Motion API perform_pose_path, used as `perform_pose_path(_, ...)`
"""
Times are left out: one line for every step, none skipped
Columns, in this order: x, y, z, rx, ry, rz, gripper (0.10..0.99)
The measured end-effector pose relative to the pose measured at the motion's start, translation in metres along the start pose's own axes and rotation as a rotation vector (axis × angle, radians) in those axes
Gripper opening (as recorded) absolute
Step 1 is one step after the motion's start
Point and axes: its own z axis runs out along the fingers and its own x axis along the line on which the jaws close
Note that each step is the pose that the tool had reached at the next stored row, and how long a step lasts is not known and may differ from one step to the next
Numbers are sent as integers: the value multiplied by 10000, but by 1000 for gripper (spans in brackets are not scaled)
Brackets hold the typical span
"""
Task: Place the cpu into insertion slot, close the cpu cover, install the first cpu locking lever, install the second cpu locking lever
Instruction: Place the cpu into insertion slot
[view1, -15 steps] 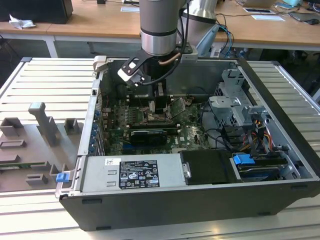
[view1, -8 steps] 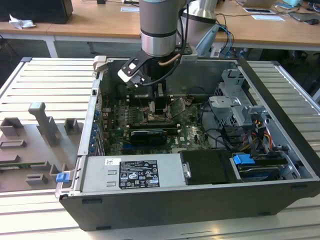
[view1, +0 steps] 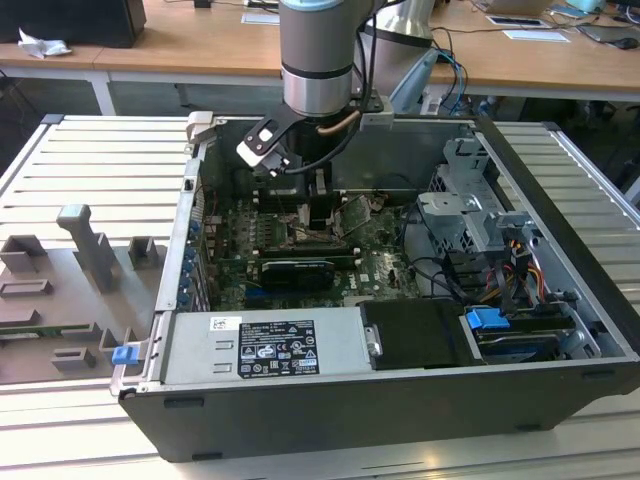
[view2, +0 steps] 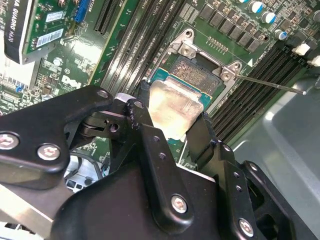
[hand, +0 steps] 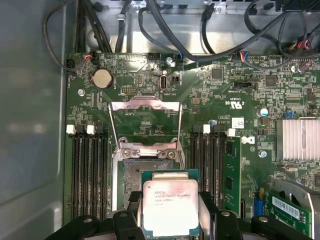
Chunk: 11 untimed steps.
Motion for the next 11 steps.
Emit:
perform_pose_path(4, 2, 1, 0, -1, -2, 537)
perform_pose_path(11, 3, 5, 1, -1, -3, 537)
perform_pose_path(16, 4, 10, 0, 0, -1, 537)
perform_pose_path(18, 4, 12, 1, 0, -2, 537)
perform_pose_path(21, 4, 14, 3, -1, -1, 537)
perform_pose_path(26, 5, 20, 5, -1, -1, 537)
perform_pose_path(31, 5, 25, 6, -10, -2, 537)
perform_pose_path(37, 5, 30, 8, -15, -1, 537)
perform_pose_path(42, 6, 33, 11, -16, -1, 537)
perform_pose_path(45, 6, 37, 11, -16, -2, 537)
perform_pose_path(49, 5, 43, 12, -16, -2, 537)
